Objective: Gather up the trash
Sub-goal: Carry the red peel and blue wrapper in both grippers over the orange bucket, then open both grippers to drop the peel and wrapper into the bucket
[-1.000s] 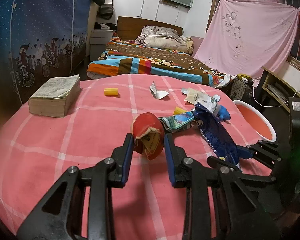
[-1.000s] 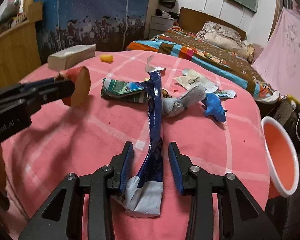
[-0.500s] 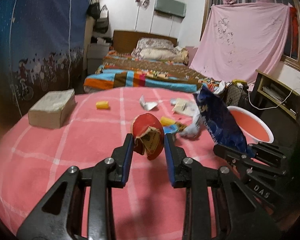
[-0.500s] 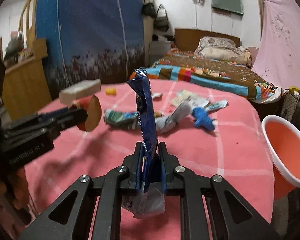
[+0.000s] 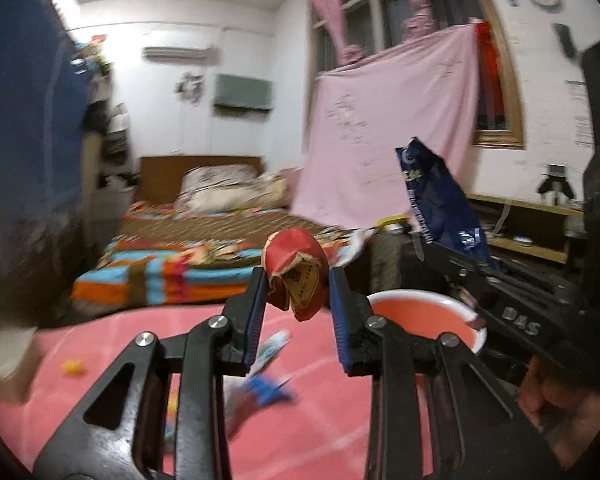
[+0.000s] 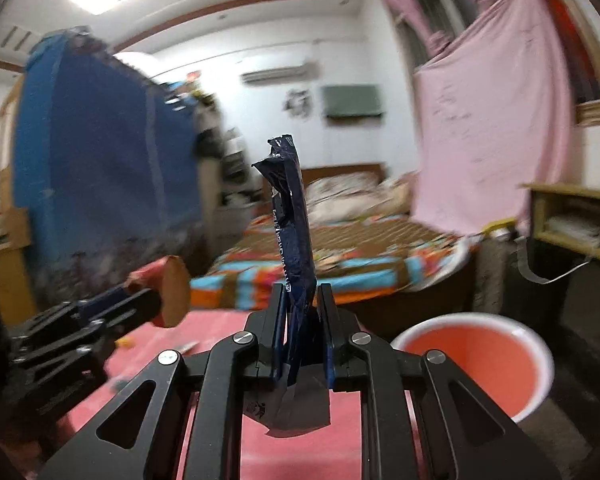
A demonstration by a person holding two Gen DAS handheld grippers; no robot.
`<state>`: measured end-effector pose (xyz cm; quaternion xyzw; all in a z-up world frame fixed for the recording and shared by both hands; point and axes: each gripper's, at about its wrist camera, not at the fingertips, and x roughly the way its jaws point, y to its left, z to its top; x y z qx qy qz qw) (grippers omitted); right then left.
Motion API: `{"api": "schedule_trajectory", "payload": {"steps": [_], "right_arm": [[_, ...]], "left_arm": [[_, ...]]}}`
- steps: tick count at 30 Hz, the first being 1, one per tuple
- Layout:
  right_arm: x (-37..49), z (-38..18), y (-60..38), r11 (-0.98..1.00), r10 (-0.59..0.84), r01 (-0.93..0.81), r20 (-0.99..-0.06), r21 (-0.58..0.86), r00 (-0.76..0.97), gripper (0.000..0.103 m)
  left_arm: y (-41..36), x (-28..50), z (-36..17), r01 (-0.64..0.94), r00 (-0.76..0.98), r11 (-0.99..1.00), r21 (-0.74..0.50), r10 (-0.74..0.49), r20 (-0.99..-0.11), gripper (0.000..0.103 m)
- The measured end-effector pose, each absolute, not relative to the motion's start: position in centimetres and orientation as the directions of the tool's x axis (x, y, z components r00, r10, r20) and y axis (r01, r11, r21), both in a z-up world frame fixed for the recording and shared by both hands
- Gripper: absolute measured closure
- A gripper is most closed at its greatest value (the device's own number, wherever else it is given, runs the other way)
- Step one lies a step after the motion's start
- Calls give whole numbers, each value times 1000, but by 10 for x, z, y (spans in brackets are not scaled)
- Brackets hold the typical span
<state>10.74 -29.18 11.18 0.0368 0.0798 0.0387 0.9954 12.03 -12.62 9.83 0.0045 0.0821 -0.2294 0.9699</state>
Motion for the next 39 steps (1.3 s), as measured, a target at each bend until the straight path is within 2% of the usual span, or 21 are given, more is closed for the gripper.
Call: {"api": "schedule_trajectory", "payload": {"steps": [5,10,20,26,29,32,39], "right_arm": [[132,98,-352,988,-61,86,-186,128,981,89],[151,69,-402,962,-150,205,-273,183,950,89],[164,25,-429,934,-168,283,-431,216,886,86],[172,12,-440,924,-153,300,-490,237,858,86],[177,10,-444,919,-142,304,-508,250,850,83],[176,8,-446,915,-135,305,-514,263,847,70],[169,18,-446,907,-141,305,-475,289,869,67]], "left_arm": [[-176,150,98,557,808,830,-40,-552,-207,91],[-226,185,82,624,723,778,-69,-609,-325,91],[-288,242,49,629,559,755,-187,-606,-567,91],[-304,263,30,572,489,784,-242,-562,-667,87],[-305,272,23,539,456,790,-293,-566,-687,84],[-307,280,18,517,437,793,-323,-569,-697,77],[-298,273,21,505,461,799,-327,-570,-680,70]]}}
